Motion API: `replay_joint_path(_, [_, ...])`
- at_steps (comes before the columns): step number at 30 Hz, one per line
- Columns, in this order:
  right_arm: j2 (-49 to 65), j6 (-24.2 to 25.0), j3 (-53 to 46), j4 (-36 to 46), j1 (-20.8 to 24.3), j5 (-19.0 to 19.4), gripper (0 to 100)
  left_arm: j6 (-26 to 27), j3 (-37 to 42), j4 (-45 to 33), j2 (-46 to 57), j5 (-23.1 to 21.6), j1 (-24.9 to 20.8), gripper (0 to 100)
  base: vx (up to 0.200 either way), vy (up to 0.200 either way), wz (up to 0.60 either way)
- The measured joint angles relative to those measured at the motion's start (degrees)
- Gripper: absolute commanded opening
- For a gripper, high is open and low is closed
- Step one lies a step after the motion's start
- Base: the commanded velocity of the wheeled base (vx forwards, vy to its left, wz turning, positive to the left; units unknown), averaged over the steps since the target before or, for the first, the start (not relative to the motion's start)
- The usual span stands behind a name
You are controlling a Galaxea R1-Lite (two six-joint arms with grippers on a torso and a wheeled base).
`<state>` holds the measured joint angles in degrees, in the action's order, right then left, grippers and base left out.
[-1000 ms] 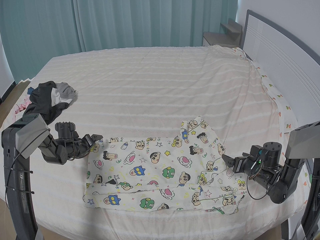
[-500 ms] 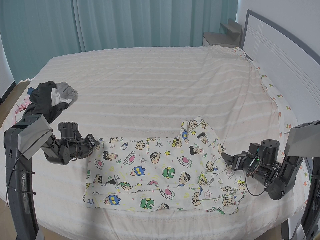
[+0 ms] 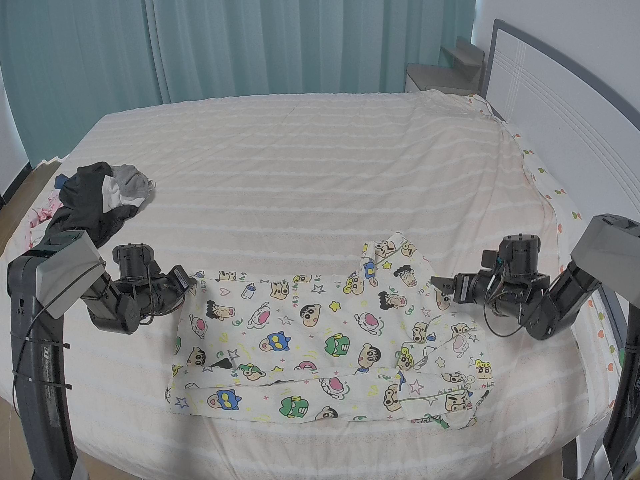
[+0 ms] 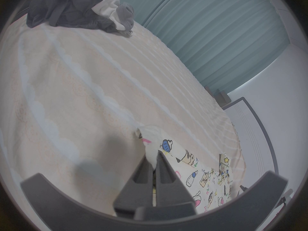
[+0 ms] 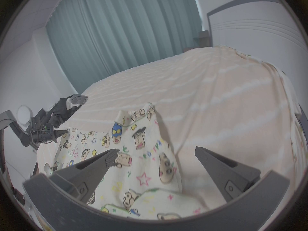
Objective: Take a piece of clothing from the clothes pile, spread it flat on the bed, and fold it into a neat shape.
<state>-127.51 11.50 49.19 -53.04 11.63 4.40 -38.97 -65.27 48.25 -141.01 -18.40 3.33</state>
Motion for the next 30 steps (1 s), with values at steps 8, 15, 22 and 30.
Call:
replay_joint_path(8, [-5.2,-5.6,13.0,7.8,-4.3,9.4,100,-2.0,2.2,5.6,0.1,3.6,0.2,0,0.000,0.000,0.00])
replay_joint_path(15, [-9.8,-8.7,17.9,9.2,-5.5,11.5,100,-2.5,3.2,6.8,0.3,5.0,0.4,0,0.000,0.000,0.00])
replay_joint_path(22, [-11.6,-8.9,20.4,9.3,-4.4,15.4,100,-2.5,3.6,6.8,0.4,5.2,0.5,0,0.000,0.000,0.00])
replay_joint_path(30, [-13.0,-8.8,24.6,13.2,-3.3,17.4,100,-2.5,3.6,6.8,0.4,5.2,0.5,0,0.000,0.000,0.00])
